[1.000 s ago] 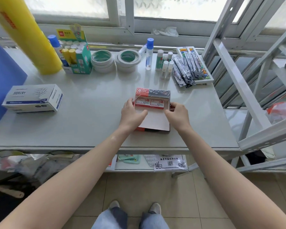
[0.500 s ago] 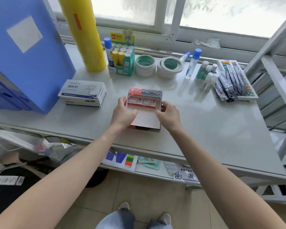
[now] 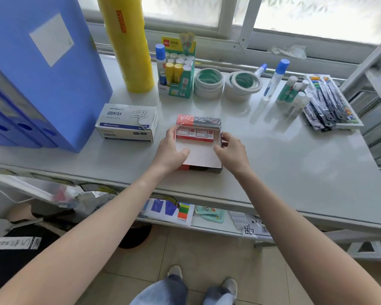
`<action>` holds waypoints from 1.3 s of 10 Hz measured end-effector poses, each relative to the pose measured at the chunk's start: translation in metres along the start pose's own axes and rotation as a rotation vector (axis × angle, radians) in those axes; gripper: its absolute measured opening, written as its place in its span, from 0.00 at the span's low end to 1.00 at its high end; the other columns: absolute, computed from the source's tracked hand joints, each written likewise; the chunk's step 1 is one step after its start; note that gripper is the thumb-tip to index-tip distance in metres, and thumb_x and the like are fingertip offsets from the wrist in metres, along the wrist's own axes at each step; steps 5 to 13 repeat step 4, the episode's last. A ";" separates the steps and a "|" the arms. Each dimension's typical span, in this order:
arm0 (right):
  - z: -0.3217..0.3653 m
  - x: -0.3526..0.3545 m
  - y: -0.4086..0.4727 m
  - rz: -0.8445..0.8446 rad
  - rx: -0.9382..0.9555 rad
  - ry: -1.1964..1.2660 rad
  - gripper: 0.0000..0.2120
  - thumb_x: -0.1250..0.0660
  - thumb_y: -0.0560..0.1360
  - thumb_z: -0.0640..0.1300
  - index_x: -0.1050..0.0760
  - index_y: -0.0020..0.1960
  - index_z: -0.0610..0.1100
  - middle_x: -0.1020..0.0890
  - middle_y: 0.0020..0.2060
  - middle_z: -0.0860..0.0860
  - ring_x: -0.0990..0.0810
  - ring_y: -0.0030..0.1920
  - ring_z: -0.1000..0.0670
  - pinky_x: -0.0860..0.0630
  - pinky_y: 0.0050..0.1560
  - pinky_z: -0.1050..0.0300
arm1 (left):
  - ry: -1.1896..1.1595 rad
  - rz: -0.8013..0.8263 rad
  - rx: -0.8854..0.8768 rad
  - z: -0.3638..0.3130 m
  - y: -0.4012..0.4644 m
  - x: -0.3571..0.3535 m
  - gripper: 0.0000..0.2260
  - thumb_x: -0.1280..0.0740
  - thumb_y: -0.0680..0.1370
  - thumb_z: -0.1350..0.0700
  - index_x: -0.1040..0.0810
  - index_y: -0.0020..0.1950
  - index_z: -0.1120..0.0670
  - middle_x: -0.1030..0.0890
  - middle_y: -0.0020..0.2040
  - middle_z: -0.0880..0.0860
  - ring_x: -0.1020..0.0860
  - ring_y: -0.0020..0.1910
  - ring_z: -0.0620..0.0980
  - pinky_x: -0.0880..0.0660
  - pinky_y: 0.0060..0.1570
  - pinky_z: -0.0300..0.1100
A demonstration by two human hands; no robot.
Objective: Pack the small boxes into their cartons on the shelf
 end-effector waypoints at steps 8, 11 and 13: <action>0.036 0.029 -0.047 -0.123 0.230 -0.025 0.23 0.38 0.76 0.37 0.33 0.70 0.40 0.26 0.67 0.44 0.29 0.67 0.45 0.35 0.66 0.58 | 0.068 0.005 -0.240 -0.027 -0.023 0.018 0.32 0.36 0.76 0.60 0.47 0.76 0.55 0.43 0.78 0.54 0.44 0.76 0.49 0.49 0.68 0.34; 0.036 0.029 -0.047 -0.123 0.230 -0.025 0.23 0.38 0.76 0.37 0.33 0.70 0.40 0.26 0.67 0.44 0.29 0.67 0.45 0.35 0.66 0.58 | 0.068 0.005 -0.240 -0.027 -0.023 0.018 0.32 0.36 0.76 0.60 0.47 0.76 0.55 0.43 0.78 0.54 0.44 0.76 0.49 0.49 0.68 0.34; 0.036 0.029 -0.047 -0.123 0.230 -0.025 0.23 0.38 0.76 0.37 0.33 0.70 0.40 0.26 0.67 0.44 0.29 0.67 0.45 0.35 0.66 0.58 | 0.068 0.005 -0.240 -0.027 -0.023 0.018 0.32 0.36 0.76 0.60 0.47 0.76 0.55 0.43 0.78 0.54 0.44 0.76 0.49 0.49 0.68 0.34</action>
Point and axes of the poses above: each hand's wrist, its own y-axis towards the middle knuckle, its own x-axis out of the back of the hand, z = x × y, the point moved 9 cm from there along y, towards the middle knuckle
